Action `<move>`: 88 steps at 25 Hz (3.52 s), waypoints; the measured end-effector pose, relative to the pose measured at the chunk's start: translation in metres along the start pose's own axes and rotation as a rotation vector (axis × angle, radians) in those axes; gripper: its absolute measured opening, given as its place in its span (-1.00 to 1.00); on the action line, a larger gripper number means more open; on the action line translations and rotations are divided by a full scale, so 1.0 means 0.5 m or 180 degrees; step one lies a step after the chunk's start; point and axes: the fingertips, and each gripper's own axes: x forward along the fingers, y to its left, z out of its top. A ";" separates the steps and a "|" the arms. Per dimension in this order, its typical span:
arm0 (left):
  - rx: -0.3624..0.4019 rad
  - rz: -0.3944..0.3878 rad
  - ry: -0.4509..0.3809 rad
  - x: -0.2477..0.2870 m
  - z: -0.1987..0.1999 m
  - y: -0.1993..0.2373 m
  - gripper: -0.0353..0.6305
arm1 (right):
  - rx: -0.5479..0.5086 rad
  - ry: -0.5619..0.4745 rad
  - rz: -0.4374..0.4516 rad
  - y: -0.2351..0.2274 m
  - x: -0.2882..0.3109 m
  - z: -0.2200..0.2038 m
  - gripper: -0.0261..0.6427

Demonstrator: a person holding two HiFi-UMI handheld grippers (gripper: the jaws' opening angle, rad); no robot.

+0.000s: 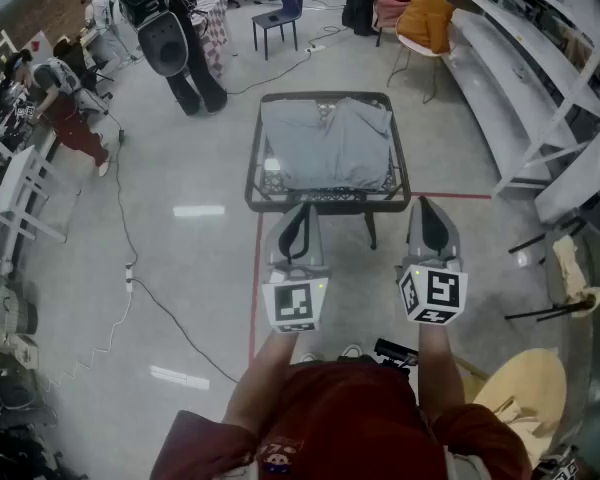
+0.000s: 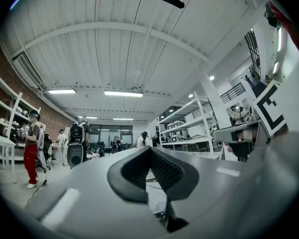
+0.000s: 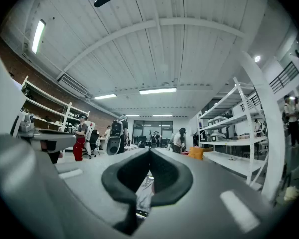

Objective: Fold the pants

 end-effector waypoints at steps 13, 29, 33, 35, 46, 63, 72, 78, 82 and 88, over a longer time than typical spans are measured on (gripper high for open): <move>-0.0035 -0.0050 0.0003 0.028 0.010 -0.060 -0.88 | 0.0036 0.0009 0.0000 -0.044 -0.004 -0.004 -0.92; -0.0005 -0.0111 0.0078 0.114 -0.030 -0.233 -0.88 | 0.0084 -0.0072 0.0054 -0.175 -0.012 -0.053 -0.92; -0.0035 -0.0158 0.0095 0.136 -0.040 -0.269 -0.88 | 0.0124 -0.0032 0.0018 -0.208 -0.006 -0.073 -0.92; -0.0048 -0.0183 0.0113 0.151 -0.053 -0.280 -0.88 | 0.0123 -0.0025 0.0012 -0.221 0.004 -0.082 -0.92; -0.0148 -0.0293 0.0131 0.316 -0.119 -0.339 -0.88 | 0.0022 0.0100 -0.0034 -0.332 0.120 -0.137 -0.92; -0.0311 0.0078 0.0275 0.725 -0.220 -0.300 -0.88 | 0.0017 0.0297 0.0347 -0.496 0.551 -0.203 -0.92; -0.0181 0.0442 0.0174 0.840 -0.204 -0.217 -0.88 | -0.0005 0.0133 0.0768 -0.474 0.734 -0.173 -0.92; -0.0092 0.0860 0.0205 0.874 -0.211 -0.154 -0.88 | 0.0035 0.0057 0.1168 -0.436 0.833 -0.163 -0.92; 0.0030 0.1130 0.0272 0.914 -0.233 -0.152 -0.88 | 0.0079 0.0033 0.1462 -0.446 0.907 -0.190 -0.92; 0.0156 0.1721 0.0430 0.988 -0.279 -0.162 -0.88 | 0.0156 -0.0012 0.2007 -0.480 1.032 -0.225 -0.92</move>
